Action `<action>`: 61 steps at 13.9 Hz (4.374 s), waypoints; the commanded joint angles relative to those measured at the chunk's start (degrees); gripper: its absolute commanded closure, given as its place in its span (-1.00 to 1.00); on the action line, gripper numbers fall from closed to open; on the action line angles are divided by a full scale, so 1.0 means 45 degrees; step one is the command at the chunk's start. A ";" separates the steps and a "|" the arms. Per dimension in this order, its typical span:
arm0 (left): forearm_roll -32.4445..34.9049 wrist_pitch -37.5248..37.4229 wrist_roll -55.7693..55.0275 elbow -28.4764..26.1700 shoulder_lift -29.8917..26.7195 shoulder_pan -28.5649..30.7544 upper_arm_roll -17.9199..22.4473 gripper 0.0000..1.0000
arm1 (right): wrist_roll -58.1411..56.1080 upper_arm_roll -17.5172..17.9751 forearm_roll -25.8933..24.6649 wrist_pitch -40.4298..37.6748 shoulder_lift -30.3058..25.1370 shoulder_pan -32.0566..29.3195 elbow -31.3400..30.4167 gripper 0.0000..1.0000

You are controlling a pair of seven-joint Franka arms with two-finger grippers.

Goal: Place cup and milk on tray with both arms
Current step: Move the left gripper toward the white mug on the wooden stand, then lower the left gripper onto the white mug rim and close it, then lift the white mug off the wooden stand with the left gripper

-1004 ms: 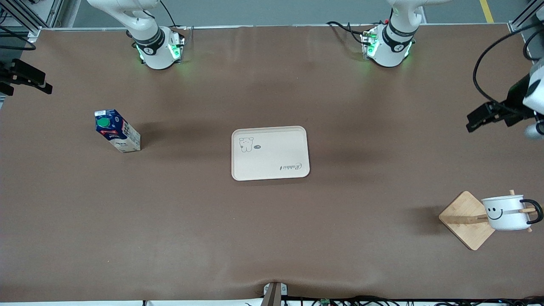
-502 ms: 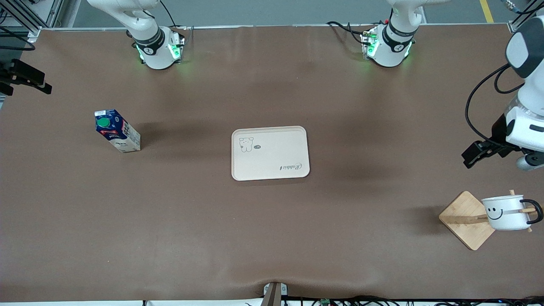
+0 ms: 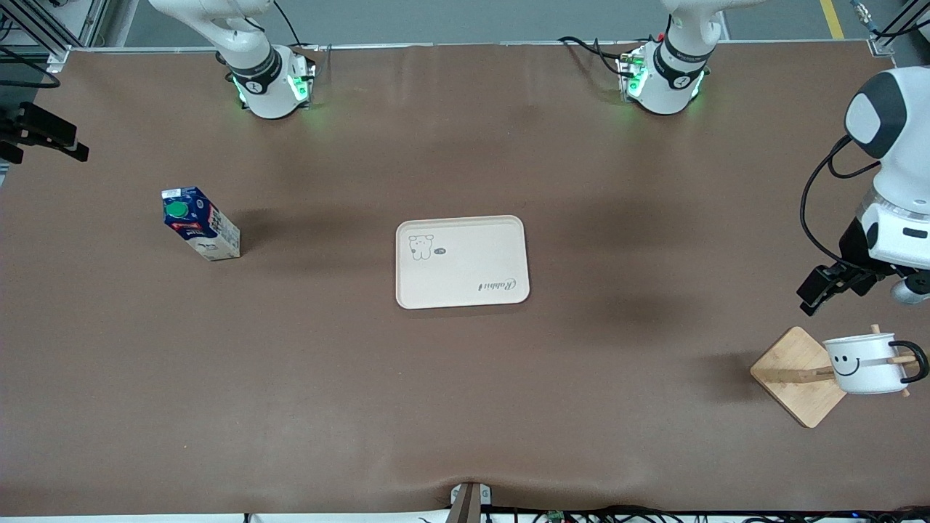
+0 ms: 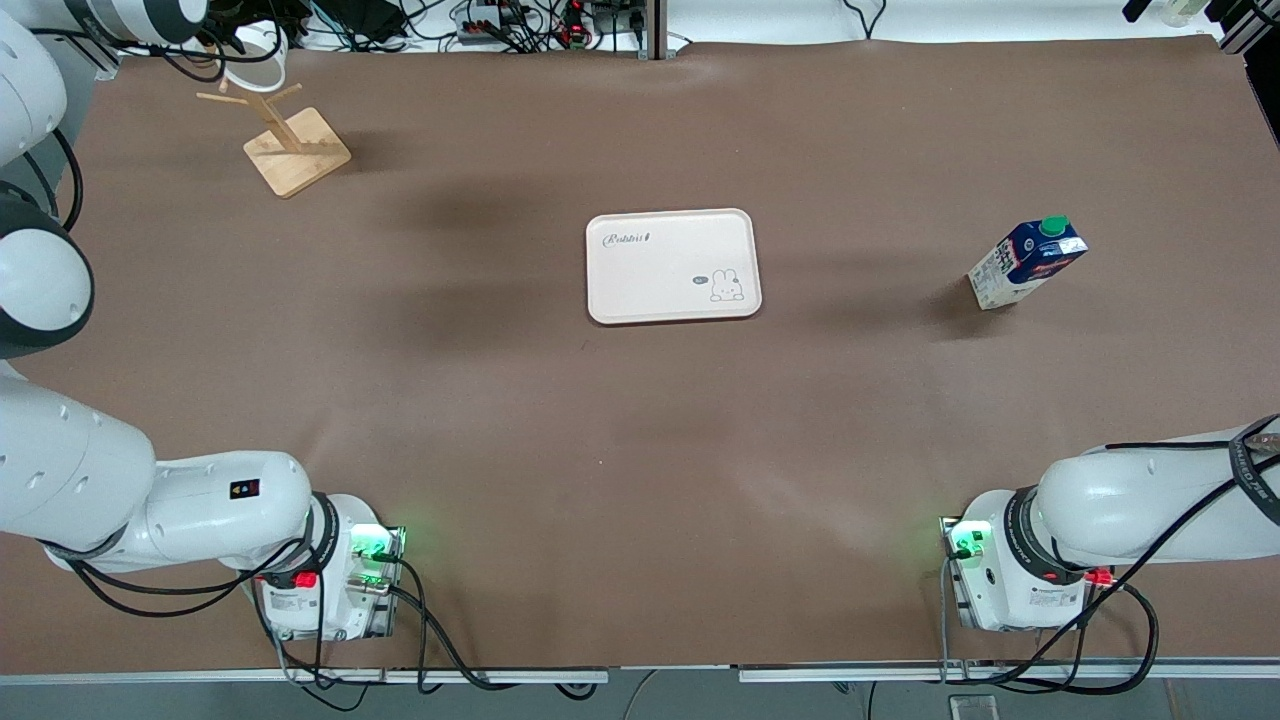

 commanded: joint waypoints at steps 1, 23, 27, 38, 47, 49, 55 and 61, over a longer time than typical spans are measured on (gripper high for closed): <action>0.0255 0.1289 -0.0809 -0.0414 0.0295 0.0029 -0.0055 -1.00 | 0.0037 0.0032 -0.0085 0.0011 -0.0109 -0.0075 -0.0066 -1.00; 0.6525 0.4340 -0.3758 0.0501 0.2892 0.0869 0.0043 -0.91 | 0.0037 0.0012 0.0091 0.0481 0.0243 -0.0622 0.0207 -1.00; 0.6544 0.4360 -0.3758 0.0756 0.3147 0.0850 0.0024 -0.55 | 0.0057 0.0051 0.0091 0.0441 0.0262 -0.0582 0.0208 -1.00; 0.7518 0.4360 -0.3758 0.0815 0.3441 0.0693 0.0023 0.81 | 0.0057 -0.0027 0.0110 0.0500 0.0438 -0.0700 0.0208 -1.00; 0.7735 0.4282 -0.3349 0.0815 0.3324 0.0342 -0.0074 1.00 | 0.0076 -0.0027 0.0130 0.0402 0.0438 -0.0680 0.0189 -1.00; 0.7755 0.4223 -0.2998 0.0796 0.3187 0.0342 -0.0074 1.00 | 0.0076 -0.0027 0.0130 0.0402 0.0457 -0.0699 0.0188 -1.00; 0.7736 0.2938 -0.2625 0.1165 0.2836 -0.0106 -0.0113 1.00 | 0.0076 -0.0027 0.0130 0.0422 0.0477 -0.0680 0.0188 -1.00; 0.7697 0.1084 -0.2274 0.1517 0.2484 -0.0205 -0.1048 1.00 | 0.0076 -0.0027 0.0130 0.0422 0.0536 -0.0680 0.0208 -1.00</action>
